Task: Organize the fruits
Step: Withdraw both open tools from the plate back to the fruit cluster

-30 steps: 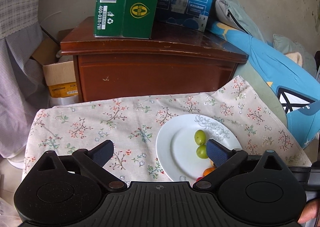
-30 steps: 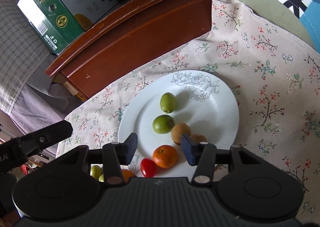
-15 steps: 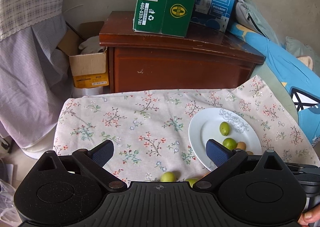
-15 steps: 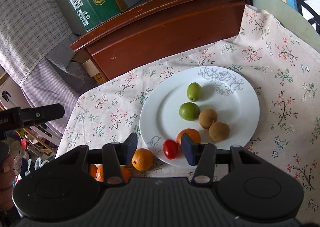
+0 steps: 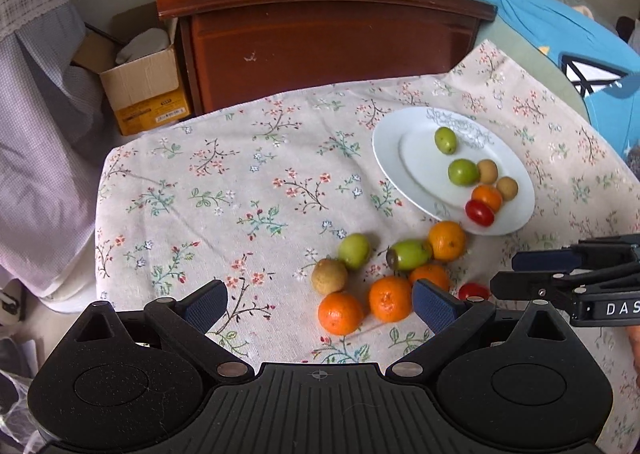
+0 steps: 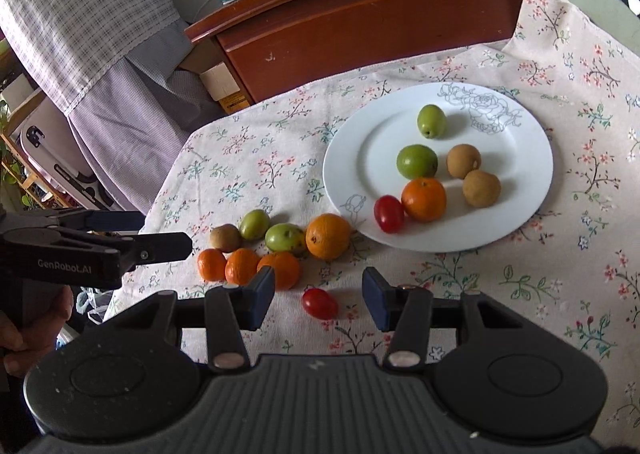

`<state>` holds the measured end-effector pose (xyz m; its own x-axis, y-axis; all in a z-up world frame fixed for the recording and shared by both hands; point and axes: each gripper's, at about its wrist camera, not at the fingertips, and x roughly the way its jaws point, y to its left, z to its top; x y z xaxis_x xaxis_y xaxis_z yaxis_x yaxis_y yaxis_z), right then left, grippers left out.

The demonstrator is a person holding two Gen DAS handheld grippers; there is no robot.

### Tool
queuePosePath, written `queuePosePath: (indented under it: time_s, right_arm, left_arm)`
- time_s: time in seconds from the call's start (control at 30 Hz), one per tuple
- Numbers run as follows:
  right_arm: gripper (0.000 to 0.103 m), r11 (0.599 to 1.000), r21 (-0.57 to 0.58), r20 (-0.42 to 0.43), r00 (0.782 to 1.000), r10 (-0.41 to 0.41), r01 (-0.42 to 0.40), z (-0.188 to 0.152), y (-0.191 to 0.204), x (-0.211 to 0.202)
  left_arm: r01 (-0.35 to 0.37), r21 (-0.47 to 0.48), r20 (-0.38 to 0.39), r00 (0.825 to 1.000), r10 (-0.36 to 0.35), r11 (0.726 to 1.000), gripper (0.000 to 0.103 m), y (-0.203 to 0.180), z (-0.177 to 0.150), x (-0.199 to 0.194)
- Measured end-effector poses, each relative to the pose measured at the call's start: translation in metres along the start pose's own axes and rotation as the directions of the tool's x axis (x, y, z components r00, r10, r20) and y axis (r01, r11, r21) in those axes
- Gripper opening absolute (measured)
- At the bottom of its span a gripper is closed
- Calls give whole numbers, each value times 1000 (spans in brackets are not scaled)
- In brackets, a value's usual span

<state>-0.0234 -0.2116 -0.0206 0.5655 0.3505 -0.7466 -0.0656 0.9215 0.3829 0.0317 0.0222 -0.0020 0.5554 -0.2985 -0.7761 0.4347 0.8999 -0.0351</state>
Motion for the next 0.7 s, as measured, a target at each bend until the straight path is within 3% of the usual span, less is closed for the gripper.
queuePosePath:
  time_s: [0.1, 0.33, 0.7]
  right_arm:
    - [50, 999, -34, -18, 1000, -12, 11, -4, 2, 4]
    - [50, 998, -70, -54, 999, -9, 6, -9, 6, 13]
    - [41, 987, -154, -54, 997, -63, 54, -13, 14, 25]
  left_arm:
    - [-28, 47, -23, 999, 29, 998, 100, -3, -6, 9]
    - [-19, 164, -5, 1000, 21, 986, 99, -12, -16, 18]
    - [23, 197, -16, 1000, -20, 980, 94, -16, -20, 30]
